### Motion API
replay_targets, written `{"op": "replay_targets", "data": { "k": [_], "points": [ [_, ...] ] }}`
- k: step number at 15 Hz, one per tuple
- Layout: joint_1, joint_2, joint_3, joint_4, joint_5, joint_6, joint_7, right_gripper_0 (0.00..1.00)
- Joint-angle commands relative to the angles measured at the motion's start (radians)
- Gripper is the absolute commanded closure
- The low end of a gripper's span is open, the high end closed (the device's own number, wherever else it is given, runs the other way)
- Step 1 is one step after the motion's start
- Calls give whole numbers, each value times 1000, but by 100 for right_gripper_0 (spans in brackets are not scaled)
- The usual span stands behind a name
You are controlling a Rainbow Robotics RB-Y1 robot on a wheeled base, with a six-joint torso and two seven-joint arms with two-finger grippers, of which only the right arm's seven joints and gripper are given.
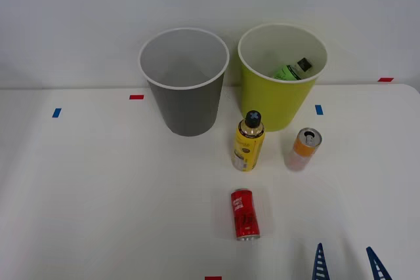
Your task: Put cans in the gray bin, plastic bottles in the light green bin
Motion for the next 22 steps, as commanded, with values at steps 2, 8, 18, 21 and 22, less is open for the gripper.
{"op": "replay_targets", "data": {
  "k": [2, 8, 18, 21, 22],
  "points": [
    [0, 0, 0, 0, 0, 0, 0, 20],
    [0, 0, 0, 0, 0, 0, 0, 20],
    [0, 0, 0, 0, 0, 0, 0, 20],
    [0, 0, 0, 0, 0, 0, 0, 20],
    [0, 0, 0, 0, 0, 0, 0, 20]
  ]
}}
